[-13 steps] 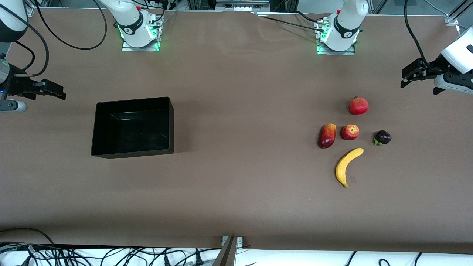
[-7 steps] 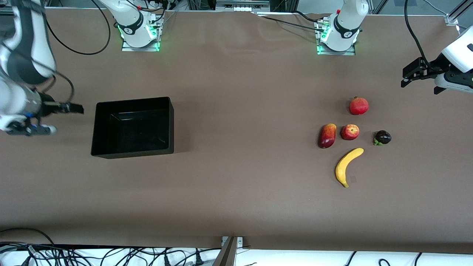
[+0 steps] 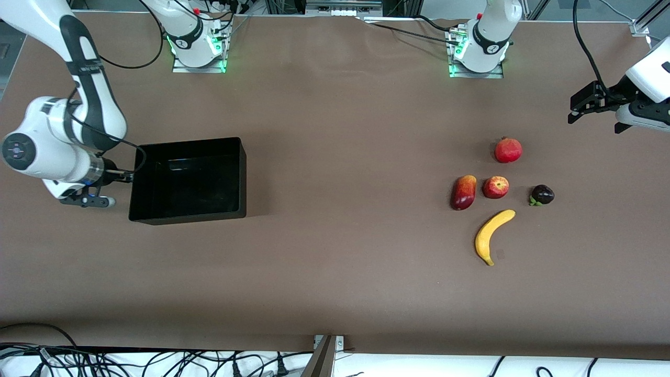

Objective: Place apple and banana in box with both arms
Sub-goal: 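Reach the right gripper down to the rim of the black box, then push the black box with the right gripper toward the fruit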

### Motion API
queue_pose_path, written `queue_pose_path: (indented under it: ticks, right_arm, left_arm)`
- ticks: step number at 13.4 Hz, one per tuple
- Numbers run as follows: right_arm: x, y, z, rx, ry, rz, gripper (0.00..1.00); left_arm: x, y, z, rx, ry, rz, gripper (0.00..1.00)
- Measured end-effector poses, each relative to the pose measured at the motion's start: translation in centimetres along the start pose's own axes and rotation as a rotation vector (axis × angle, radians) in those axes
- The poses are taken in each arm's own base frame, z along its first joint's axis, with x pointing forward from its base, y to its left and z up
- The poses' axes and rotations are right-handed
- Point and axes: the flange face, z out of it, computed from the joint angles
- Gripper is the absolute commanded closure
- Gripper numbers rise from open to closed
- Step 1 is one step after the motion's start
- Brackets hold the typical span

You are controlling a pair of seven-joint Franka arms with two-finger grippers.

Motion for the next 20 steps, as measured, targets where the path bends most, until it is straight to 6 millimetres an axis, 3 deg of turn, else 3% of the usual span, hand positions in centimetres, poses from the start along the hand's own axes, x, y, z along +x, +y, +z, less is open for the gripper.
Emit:
queue_pose_path:
  ticks: [1,6,9,11,13,15,18,20]
  right_arm:
    - [-0.1,0.0,1.0,0.0,-0.009,0.001,1.0]
    - [0.0,-0.3,2.9,0.007,-0.031,0.009,1.0]
    - [0.3,-0.7,2.2,0.027,-0.016,0.017,1.0]
    - [0.8,-2.4,0.5,0.055,-0.014,0.006,1.0]
    - [1.2,-6.2,-2.8,0.123,-0.038,-0.024,1.0]
    - [1.2,-11.8,-7.4,0.177,-0.078,-0.086,1.0]
    - [-1.1,-23.4,-12.1,0.181,-0.102,-0.023,1.0]
    - [-4.4,-32.8,-12.4,0.154,-0.103,-0.006,1.0]
  left_arm:
    - [0.0,0.0,0.0,0.0,0.0,0.0,0.0]
    - [0.0,-0.1,0.0,0.0,-0.001,-0.002,0.0]
    - [-0.2,-0.7,0.0,-0.001,-0.003,-0.013,0.0]
    - [-0.2,-0.7,0.0,-0.001,-0.003,-0.015,0.0]
    - [-0.2,-0.8,0.0,-0.001,-0.004,-0.015,0.0]
    - [-0.2,-0.8,0.0,-0.001,-0.004,-0.015,0.0]
    - [-0.3,-0.8,0.0,-0.001,-0.006,-0.016,0.0]
    - [-0.3,-1.0,0.1,-0.002,-0.008,-0.02,0.0]
